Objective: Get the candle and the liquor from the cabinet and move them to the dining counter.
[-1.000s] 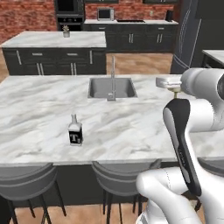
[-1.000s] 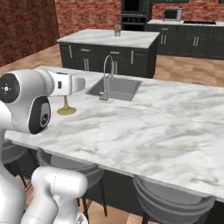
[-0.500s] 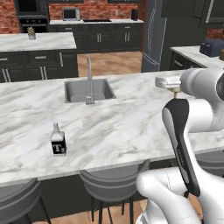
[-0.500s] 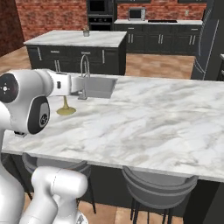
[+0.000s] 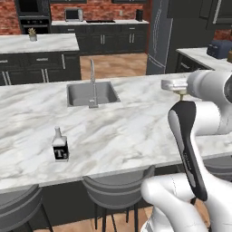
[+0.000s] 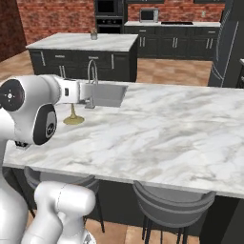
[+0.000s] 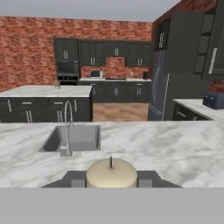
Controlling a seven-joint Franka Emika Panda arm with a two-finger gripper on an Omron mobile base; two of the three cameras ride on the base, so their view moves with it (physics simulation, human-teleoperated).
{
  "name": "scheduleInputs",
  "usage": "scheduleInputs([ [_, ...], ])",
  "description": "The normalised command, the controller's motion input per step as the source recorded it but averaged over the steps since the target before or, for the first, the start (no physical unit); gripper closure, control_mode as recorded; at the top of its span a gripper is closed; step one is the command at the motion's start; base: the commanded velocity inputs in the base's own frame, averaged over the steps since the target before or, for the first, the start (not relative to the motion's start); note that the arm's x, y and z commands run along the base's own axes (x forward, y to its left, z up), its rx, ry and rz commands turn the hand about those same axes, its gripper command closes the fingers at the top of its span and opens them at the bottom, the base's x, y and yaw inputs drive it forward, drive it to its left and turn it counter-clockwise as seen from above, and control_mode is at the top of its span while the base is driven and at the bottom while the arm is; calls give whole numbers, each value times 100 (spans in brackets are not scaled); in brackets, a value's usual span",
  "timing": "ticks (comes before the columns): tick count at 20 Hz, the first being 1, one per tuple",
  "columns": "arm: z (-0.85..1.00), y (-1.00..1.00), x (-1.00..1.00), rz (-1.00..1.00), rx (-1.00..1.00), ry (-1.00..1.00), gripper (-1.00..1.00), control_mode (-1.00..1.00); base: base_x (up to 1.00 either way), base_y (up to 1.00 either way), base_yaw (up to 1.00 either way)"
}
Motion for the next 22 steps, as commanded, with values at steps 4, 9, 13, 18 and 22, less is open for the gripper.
scheduleInputs([
  [4,-27,-51,98,22,1,0,100,-100,0,0,0],
  [9,-59,-62,100,38,0,0,100,-100,0,0,0],
  [13,-64,-32,100,30,0,4,100,-100,0,0,0],
  [18,-39,-3,89,24,0,15,100,-100,0,0,0],
  [22,-47,16,87,13,0,23,100,-100,0,0,0],
])
